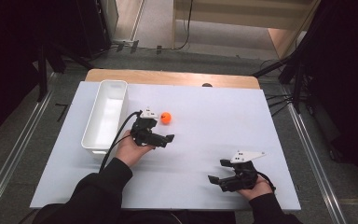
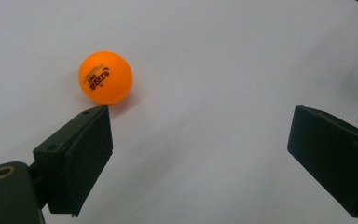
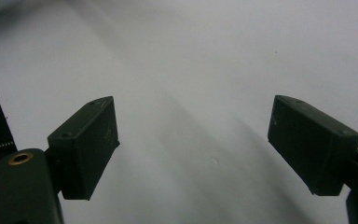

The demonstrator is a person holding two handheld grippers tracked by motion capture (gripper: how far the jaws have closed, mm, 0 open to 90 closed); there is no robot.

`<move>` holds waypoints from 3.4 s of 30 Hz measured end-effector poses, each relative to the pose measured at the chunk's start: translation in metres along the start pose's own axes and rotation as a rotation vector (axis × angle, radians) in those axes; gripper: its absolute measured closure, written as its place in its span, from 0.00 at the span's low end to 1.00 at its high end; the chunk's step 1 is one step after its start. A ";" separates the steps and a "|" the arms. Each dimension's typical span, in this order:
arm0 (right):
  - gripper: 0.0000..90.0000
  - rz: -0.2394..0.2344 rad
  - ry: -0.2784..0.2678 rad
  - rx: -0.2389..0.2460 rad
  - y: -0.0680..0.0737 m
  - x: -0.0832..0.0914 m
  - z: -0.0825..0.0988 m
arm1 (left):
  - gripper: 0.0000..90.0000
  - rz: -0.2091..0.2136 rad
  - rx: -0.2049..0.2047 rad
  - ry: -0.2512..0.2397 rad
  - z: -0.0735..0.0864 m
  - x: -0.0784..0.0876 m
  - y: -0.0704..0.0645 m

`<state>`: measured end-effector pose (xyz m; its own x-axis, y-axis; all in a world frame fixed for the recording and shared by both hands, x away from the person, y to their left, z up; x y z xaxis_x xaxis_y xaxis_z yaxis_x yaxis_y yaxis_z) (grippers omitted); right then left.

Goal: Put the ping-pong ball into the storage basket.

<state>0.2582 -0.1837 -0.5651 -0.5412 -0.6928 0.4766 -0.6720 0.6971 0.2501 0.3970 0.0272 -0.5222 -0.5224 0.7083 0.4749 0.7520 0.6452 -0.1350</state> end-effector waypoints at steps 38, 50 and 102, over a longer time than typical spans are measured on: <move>0.16 0.001 0.011 -0.005 -0.001 0.001 0.002 | 0.16 -0.018 0.003 -0.025 -0.031 -0.020 0.026; 0.16 0.001 0.011 -0.007 -0.001 0.001 0.002 | 0.16 -0.052 0.030 -0.033 -0.040 -0.031 0.035; 0.16 0.002 0.007 -0.010 -0.001 0.002 0.002 | 0.00 -0.161 0.070 -0.058 -0.042 -0.070 0.057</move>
<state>0.2569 -0.1860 -0.5663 -0.5386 -0.6903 0.4832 -0.6659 0.7001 0.2578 0.4934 0.0018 -0.5263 -0.6578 0.6079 0.4447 0.6276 0.7688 -0.1225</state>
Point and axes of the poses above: each handheld gripper's, and its own axes: x roughly backward along the jaws, z roughly out of its underside, y roughly to its left, the point moved 9 cm from there along -x, roughly forward along the jaws, and after that the axes turned 14 degrees about -y, right-handed, at the moved point
